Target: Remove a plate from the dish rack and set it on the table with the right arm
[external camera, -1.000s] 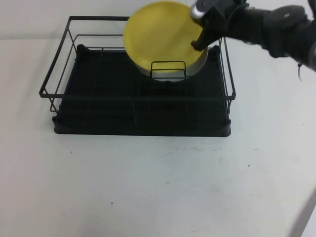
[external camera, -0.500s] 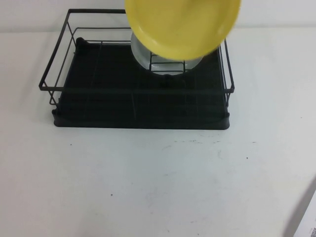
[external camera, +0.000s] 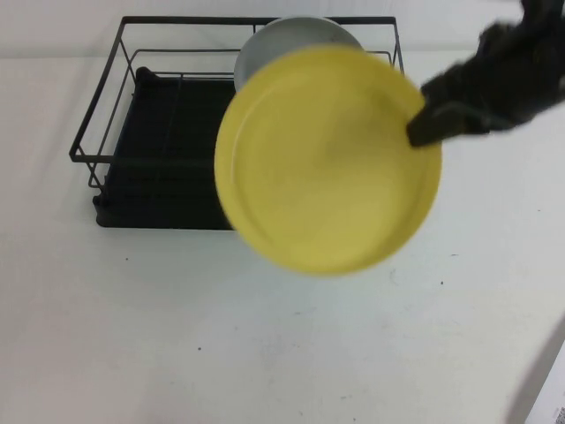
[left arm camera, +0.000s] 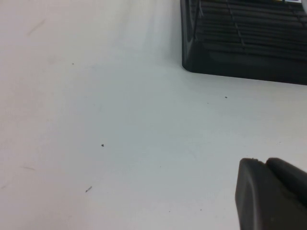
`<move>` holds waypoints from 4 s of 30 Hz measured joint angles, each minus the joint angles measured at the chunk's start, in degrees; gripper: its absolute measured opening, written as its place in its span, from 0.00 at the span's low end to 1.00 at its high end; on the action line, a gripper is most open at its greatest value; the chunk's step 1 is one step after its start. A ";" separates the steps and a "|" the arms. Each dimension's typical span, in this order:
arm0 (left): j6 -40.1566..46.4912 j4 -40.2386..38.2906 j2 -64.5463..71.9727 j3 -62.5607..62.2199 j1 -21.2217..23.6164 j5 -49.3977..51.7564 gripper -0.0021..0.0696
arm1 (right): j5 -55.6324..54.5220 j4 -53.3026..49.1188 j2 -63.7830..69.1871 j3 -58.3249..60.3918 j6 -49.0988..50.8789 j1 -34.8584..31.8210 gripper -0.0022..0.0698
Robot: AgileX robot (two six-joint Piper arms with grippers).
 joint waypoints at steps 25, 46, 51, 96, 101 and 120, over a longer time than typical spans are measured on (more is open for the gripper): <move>0.00 0.00 0.00 0.00 0.00 0.00 0.02 | -20.94 5.89 15.42 23.49 8.58 4.96 0.04; 0.00 0.00 0.00 0.00 0.00 0.00 0.02 | -25.96 6.93 17.87 23.33 8.58 4.96 0.48; 0.00 0.00 0.00 0.00 0.00 0.00 0.02 | -19.95 4.73 16.12 20.95 8.58 4.96 0.46; 0.00 0.00 0.00 0.00 0.00 0.00 0.02 | -36.71 -28.21 -58.17 70.98 5.42 -13.11 0.00; 0.00 0.00 0.00 0.00 0.00 0.00 0.02 | -51.35 -28.21 -68.54 80.37 5.42 -16.11 0.00; 0.00 0.00 0.00 0.00 0.00 0.00 0.02 | -49.27 -19.04 -88.93 90.76 5.42 -16.55 0.00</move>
